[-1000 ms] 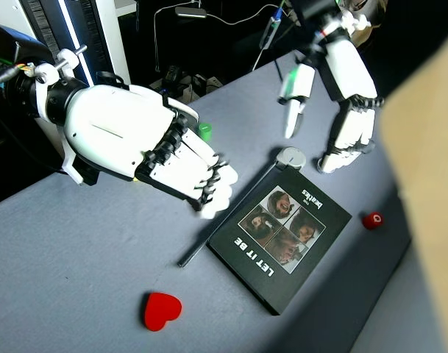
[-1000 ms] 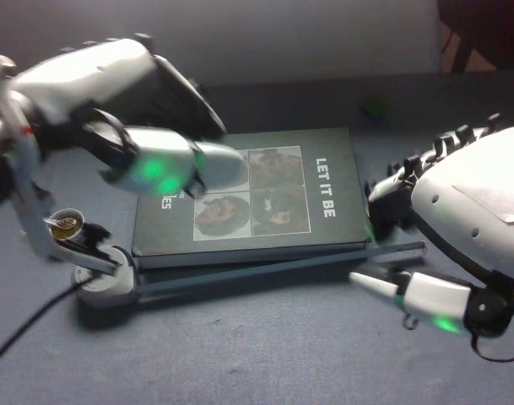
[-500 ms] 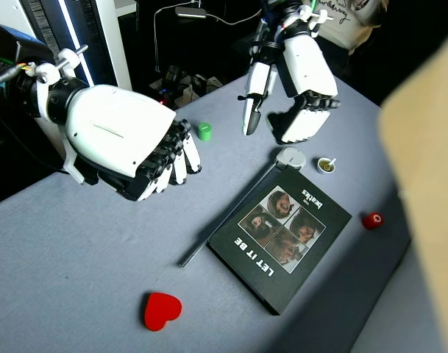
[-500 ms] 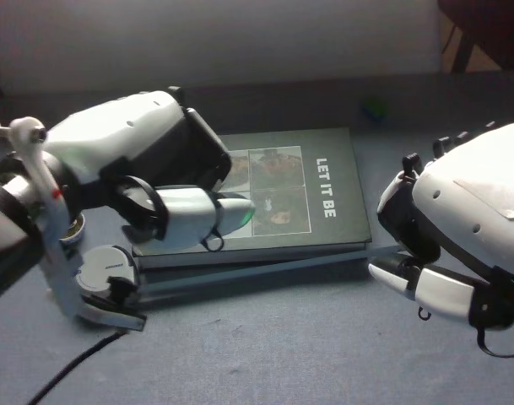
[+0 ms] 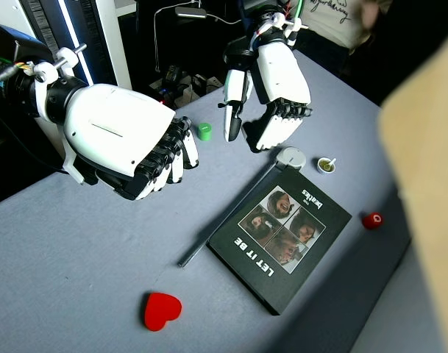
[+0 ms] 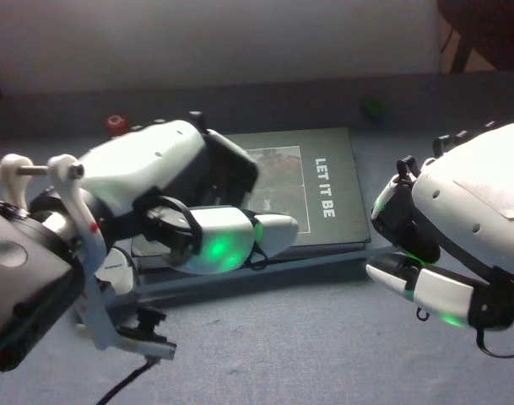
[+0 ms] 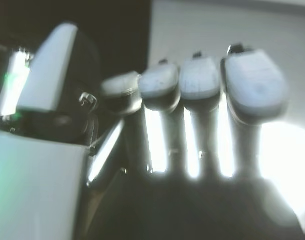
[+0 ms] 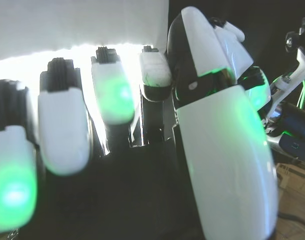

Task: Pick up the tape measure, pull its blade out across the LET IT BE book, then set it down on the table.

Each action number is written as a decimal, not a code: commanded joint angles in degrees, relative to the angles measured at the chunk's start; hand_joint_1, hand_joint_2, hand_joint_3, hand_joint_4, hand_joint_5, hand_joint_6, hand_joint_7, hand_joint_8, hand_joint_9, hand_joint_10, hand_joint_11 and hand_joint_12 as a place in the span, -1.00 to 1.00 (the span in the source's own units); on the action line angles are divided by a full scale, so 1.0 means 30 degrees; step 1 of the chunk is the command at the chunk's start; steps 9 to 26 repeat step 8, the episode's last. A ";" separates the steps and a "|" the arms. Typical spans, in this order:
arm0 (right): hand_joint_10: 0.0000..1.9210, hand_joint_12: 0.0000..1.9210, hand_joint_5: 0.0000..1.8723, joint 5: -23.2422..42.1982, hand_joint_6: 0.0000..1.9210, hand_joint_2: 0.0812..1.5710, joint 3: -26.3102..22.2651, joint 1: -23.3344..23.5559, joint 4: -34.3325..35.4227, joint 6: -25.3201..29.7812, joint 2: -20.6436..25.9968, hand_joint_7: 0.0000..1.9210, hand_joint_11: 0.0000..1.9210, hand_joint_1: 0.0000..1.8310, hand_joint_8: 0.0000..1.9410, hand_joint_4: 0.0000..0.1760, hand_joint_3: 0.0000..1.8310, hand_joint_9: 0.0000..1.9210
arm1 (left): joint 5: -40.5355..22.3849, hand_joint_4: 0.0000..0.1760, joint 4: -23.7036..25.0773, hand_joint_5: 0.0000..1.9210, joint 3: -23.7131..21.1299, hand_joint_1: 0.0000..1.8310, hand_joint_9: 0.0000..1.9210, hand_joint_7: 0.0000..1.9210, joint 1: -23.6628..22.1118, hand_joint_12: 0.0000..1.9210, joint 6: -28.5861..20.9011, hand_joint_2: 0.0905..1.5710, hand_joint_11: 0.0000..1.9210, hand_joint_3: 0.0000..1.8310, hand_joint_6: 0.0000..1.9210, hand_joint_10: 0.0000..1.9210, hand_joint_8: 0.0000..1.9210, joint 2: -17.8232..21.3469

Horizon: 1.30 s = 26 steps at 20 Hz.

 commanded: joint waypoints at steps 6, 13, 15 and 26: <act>1.00 1.00 0.32 0.1420 1.00 0.66 -0.0088 0.0452 -0.1203 0.0544 0.0045 0.58 0.95 0.16 1.00 1.00 -1.00 0.84 | -0.1997 -1.00 0.0630 -0.27 -0.0184 0.23 -0.19 -0.27 0.0032 1.00 -0.0021 0.18 -0.09 -1.00 1.00 1.00 1.00 -0.0155; 1.00 1.00 0.06 0.1334 1.00 0.66 -0.0065 0.0601 -0.1205 0.0563 0.0173 0.38 0.78 0.12 1.00 -1.00 -1.00 0.67 | -0.1997 -1.00 0.0630 -0.16 -0.0262 0.24 -0.09 -0.12 0.0047 1.00 -0.0023 0.05 -0.14 -1.00 0.96 1.00 1.00 -0.0138; 1.00 1.00 0.06 0.1334 1.00 0.66 -0.0065 0.0601 -0.1205 0.0563 0.0173 0.38 0.78 0.12 1.00 -1.00 -1.00 0.67 | -0.1997 -1.00 0.0630 -0.16 -0.0262 0.24 -0.09 -0.12 0.0047 1.00 -0.0023 0.05 -0.14 -1.00 0.96 1.00 1.00 -0.0138; 1.00 1.00 0.06 0.1334 1.00 0.66 -0.0065 0.0601 -0.1205 0.0563 0.0173 0.38 0.78 0.12 1.00 -1.00 -1.00 0.67 | -0.1997 -1.00 0.0630 -0.16 -0.0262 0.24 -0.09 -0.12 0.0047 1.00 -0.0023 0.05 -0.14 -1.00 0.96 1.00 1.00 -0.0138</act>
